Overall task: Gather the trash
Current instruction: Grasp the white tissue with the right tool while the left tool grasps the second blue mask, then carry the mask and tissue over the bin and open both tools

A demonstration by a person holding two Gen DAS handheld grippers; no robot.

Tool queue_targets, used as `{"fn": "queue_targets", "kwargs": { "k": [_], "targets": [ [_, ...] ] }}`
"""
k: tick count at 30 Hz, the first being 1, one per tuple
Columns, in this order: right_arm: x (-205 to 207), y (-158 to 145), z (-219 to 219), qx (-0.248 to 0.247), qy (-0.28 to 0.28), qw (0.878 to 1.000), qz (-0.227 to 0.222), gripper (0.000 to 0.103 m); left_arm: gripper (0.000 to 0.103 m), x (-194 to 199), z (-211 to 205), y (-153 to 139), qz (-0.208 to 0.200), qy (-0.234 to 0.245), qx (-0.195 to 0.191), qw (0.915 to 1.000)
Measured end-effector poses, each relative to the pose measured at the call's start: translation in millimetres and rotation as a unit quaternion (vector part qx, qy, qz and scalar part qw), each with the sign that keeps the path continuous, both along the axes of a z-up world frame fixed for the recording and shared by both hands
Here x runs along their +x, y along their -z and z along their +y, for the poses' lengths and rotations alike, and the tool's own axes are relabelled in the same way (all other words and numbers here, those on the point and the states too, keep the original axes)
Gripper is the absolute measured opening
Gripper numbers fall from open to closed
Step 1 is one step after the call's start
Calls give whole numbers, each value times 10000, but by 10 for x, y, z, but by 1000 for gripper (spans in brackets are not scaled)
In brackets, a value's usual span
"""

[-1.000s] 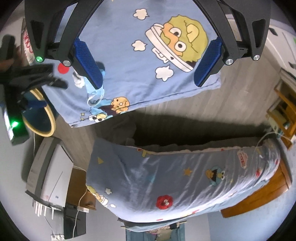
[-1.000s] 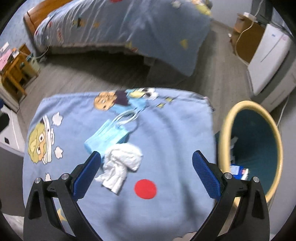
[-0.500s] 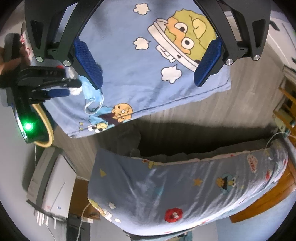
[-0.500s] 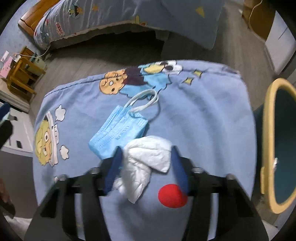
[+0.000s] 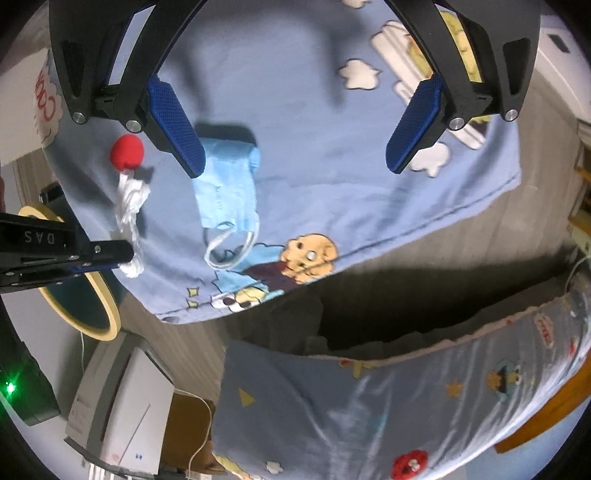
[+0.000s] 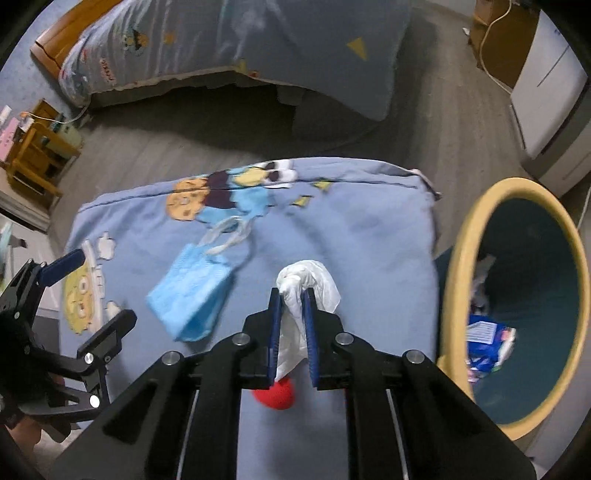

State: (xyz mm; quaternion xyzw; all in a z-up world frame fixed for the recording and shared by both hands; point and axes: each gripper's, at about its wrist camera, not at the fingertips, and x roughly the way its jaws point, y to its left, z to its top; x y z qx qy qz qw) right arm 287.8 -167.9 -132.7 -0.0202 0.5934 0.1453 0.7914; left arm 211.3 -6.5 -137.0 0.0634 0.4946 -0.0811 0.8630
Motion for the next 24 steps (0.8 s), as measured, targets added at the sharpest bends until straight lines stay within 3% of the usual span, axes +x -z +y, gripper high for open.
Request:
{"fn": "queue_targets", "kwargs": {
  "k": [7, 8, 11, 15, 18, 24],
  "targets": [
    [62, 113, -57, -114, -65, 9999, 81, 12, 91, 112, -181, 171, 253, 163, -142, 9994],
    [67, 120, -52, -104, -74, 9999, 89, 12, 83, 130, -218, 206, 332, 223, -169, 9991],
    [87, 143, -38, -119, -119, 9998, 110, 12, 72, 151, -298, 295, 540, 355, -212, 9977],
    [102, 156, -28, -140, -137, 9997, 123, 12, 39, 158, -363, 345, 703, 512, -268, 9958],
    [105, 155, -14, -139, -151, 9997, 124, 12, 28, 134, -394, 325, 700, 620, -247, 9953],
    [43, 106, 37, -149, -232, 9996, 63, 12, 17, 63, -355, 244, 625, 617, -305, 9957]
  ]
}}
